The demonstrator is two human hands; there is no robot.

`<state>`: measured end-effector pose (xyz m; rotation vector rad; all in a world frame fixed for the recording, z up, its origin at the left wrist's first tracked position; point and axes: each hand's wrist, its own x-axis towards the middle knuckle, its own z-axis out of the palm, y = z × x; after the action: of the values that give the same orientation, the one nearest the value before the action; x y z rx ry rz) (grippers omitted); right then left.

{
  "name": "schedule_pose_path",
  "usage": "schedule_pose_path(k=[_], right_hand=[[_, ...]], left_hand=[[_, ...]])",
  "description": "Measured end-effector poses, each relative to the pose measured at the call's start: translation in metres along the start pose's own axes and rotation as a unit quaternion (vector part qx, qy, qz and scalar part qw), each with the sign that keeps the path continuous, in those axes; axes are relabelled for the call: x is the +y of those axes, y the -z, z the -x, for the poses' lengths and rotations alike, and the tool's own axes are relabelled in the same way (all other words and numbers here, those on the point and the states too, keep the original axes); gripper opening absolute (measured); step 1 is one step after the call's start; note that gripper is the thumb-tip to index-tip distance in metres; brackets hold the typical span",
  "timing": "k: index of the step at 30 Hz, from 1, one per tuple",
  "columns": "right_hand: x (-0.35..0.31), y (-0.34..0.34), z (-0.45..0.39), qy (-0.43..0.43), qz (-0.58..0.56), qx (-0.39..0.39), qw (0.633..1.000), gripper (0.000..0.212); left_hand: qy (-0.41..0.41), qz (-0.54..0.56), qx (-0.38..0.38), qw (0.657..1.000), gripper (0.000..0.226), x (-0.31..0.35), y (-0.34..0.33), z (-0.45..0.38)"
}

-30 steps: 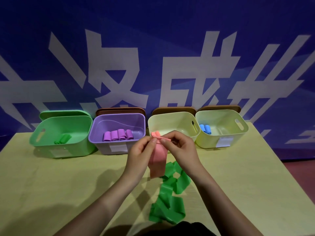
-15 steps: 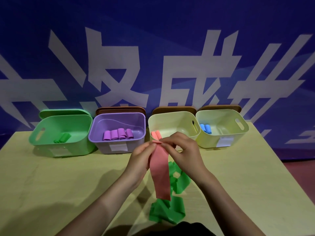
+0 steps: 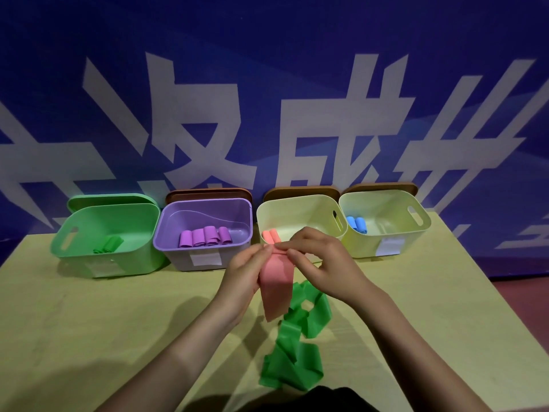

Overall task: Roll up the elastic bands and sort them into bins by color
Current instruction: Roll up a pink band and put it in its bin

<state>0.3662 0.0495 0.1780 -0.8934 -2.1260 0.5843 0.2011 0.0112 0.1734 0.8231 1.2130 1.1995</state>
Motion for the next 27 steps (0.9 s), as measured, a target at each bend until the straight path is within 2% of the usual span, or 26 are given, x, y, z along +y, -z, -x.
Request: schedule_pose_path(k=[3, 5, 8, 13, 19, 23, 26, 27], right_hand=[[-0.003, -0.008, 0.004, -0.098, -0.079, 0.034, 0.991, 0.021], [-0.006, -0.013, 0.006, -0.167, -0.161, 0.05, 0.971, 0.021], [-0.008, -0.019, 0.007, -0.199, -0.212, 0.068, 0.954, 0.014], [-0.014, -0.021, 0.004, -0.2, -0.246, 0.071, 0.946, 0.014], [-0.018, -0.027, 0.003, -0.172, -0.23, 0.071, 0.955, 0.022], [-0.019, -0.033, 0.003, -0.15, -0.193, 0.102, 0.964, 0.018], [-0.017, -0.033, 0.002, -0.1, -0.111, 0.107, 0.983, 0.003], [-0.016, -0.033, 0.002, -0.081, -0.081, 0.104, 0.988, 0.004]], left_hand=[[-0.079, -0.129, -0.003, 0.989, 0.022, -0.004, 0.002, -0.002], [-0.146, -0.198, -0.009, 0.969, 0.019, -0.006, 0.002, -0.002], [-0.195, -0.254, -0.014, 0.947, 0.017, -0.004, 0.004, 0.002], [-0.164, -0.177, -0.017, 0.97, 0.019, -0.001, 0.005, 0.007], [-0.206, -0.188, -0.015, 0.96, 0.024, -0.003, 0.011, 0.007], [-0.122, -0.114, 0.012, 0.986, 0.025, -0.002, 0.008, 0.005], [-0.02, -0.05, -0.001, 0.999, 0.018, -0.005, 0.008, 0.0], [0.004, -0.034, -0.002, 0.999, 0.024, -0.006, 0.008, 0.0]])
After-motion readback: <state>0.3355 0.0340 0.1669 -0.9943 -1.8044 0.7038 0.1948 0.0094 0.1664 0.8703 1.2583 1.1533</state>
